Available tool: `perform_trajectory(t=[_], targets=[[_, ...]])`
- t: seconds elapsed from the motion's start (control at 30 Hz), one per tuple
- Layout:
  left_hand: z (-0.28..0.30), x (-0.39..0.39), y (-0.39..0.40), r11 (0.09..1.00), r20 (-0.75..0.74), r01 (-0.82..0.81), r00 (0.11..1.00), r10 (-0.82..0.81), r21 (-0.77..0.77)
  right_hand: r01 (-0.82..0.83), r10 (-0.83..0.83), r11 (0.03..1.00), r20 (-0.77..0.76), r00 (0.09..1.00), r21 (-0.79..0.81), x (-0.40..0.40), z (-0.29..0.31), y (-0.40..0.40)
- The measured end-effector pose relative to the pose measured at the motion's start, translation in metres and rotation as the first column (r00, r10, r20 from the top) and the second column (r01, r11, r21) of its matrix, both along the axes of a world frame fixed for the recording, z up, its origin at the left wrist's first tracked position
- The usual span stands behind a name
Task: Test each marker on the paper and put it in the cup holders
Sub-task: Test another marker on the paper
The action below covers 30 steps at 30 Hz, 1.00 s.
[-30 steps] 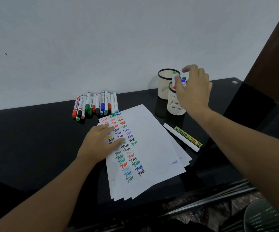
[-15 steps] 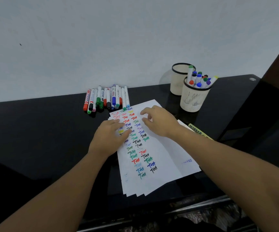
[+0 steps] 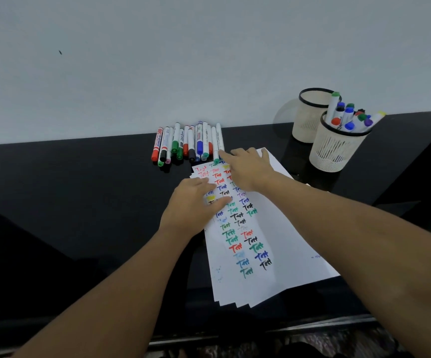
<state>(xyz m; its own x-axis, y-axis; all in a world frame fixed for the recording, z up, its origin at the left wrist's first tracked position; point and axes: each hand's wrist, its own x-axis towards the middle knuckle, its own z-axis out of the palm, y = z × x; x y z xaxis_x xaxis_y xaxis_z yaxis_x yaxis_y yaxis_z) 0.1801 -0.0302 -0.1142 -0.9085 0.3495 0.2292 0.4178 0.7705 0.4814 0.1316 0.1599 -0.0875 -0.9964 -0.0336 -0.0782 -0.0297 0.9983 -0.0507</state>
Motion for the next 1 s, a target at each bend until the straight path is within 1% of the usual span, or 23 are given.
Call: perform_trajectory(t=[0.07,0.13,0.17,0.2,0.23,0.3,0.37,0.53,0.7,0.77,0.83,0.87,0.9,0.93,1.0], targets=[[0.000,0.000,-0.001,1.000,-0.006,0.007,1.000,-0.007,-0.008,0.009,-0.009,1.000,-0.078,0.997,0.001,0.001,-0.003,0.001],[0.000,-0.001,-0.001,1.000,0.007,0.017,1.000,-0.016,-0.025,0.028,-0.027,1.000,-0.212,0.977,0.000,0.002,-0.006,0.004],[0.001,-0.001,-0.001,0.999,0.020,0.027,0.999,-0.026,-0.047,0.033,-0.035,0.999,-0.267,0.963,-0.011,0.003,-0.007,0.006],[0.001,-0.001,0.000,0.995,0.030,0.043,0.999,-0.041,-0.092,0.030,-0.037,0.999,-0.291,0.956,-0.029,0.004,-0.008,0.007],[0.002,-0.001,0.001,0.986,0.039,0.064,0.998,-0.059,-0.157,0.017,-0.029,0.999,-0.282,0.959,-0.043,0.005,-0.008,0.008],[0.001,-0.003,0.003,0.958,0.078,0.102,0.993,-0.083,-0.269,-0.019,0.010,0.999,-0.216,0.976,-0.040,0.006,-0.006,0.009],[0.001,-0.005,0.004,0.943,0.106,0.115,0.991,-0.086,-0.312,-0.034,0.028,0.999,-0.177,0.984,-0.035,0.007,-0.004,0.009],[0.001,-0.006,0.004,0.944,0.100,0.101,0.992,-0.073,-0.315,-0.017,0.010,1.000,-0.251,0.968,-0.026,0.007,0.001,0.009],[0.002,-0.006,0.004,0.946,0.111,0.100,0.991,-0.069,-0.307,0.047,-0.055,0.998,-0.226,0.973,-0.043,0.011,0.007,0.005],[0.003,-0.006,0.004,0.948,0.115,0.101,0.991,-0.069,-0.303,0.093,-0.113,0.990,-0.210,0.971,-0.102,0.013,0.009,0.005],[0.003,-0.005,0.004,0.947,0.109,0.101,0.992,-0.071,-0.304,0.114,-0.167,0.972,-0.260,0.951,-0.207,0.017,0.010,0.008],[0.003,-0.005,0.004,0.948,0.103,0.099,0.992,-0.071,-0.303,0.115,-0.203,0.951,-0.297,0.933,-0.288,0.021,0.010,0.010],[0.004,-0.005,0.004,0.949,0.099,0.098,0.993,-0.072,-0.300,0.103,-0.244,0.914,-0.328,0.913,-0.393,0.025,0.011,0.013],[0.004,-0.005,0.004,0.950,0.098,0.099,0.993,-0.073,-0.296,0.079,-0.292,0.856,-0.352,0.889,-0.511,0.030,0.011,0.015],[0.005,-0.004,0.004,0.954,0.101,0.098,0.992,-0.072,-0.283,0.005,-0.392,0.706,-0.384,0.836,-0.709,0.041,0.016,0.019]])
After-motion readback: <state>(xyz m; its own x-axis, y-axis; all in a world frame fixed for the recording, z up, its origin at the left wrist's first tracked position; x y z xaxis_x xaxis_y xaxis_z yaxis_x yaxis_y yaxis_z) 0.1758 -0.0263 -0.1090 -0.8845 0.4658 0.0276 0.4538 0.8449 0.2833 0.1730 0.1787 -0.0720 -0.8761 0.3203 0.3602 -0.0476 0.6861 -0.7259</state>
